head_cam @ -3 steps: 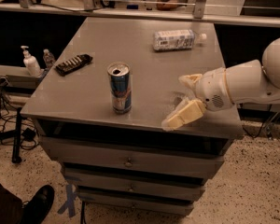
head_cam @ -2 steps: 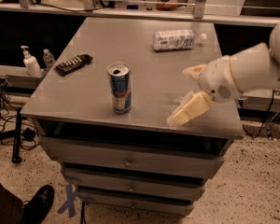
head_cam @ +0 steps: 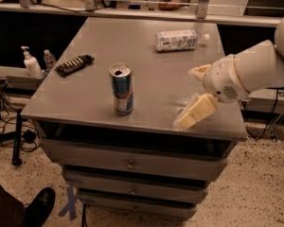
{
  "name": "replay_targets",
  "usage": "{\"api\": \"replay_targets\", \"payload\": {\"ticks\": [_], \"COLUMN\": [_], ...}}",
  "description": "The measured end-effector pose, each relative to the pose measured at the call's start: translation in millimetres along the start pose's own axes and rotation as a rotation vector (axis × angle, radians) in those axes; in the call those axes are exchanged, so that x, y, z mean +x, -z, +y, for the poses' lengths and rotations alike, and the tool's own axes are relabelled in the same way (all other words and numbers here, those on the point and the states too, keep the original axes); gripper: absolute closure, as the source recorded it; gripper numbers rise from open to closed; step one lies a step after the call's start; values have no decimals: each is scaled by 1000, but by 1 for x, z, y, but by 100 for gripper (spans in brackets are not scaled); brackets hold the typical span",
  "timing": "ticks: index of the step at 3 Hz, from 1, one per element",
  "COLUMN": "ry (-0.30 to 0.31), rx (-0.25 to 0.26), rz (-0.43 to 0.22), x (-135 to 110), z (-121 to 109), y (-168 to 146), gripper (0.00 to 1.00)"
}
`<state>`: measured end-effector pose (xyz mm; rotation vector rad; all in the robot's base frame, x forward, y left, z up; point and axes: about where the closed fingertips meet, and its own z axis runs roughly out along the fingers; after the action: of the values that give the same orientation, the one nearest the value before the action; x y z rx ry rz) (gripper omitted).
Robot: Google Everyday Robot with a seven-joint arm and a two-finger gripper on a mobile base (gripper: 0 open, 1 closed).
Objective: Move redbull can near rxbar chocolate
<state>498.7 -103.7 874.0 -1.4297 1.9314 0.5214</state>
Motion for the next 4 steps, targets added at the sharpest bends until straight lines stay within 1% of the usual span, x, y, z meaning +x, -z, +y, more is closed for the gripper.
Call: {"api": "replay_targets", "payload": {"ticks": [1, 2, 3, 4], "ry": [-27, -61, -90, -105], "rx": [12, 20, 20, 21], "rz": [-59, -165, -253, -300], "x": [-14, -36, -55, -65], "z": [5, 14, 21, 24], "y": [-17, -44, -69, -82], "gripper": [0, 0, 0, 0]}}
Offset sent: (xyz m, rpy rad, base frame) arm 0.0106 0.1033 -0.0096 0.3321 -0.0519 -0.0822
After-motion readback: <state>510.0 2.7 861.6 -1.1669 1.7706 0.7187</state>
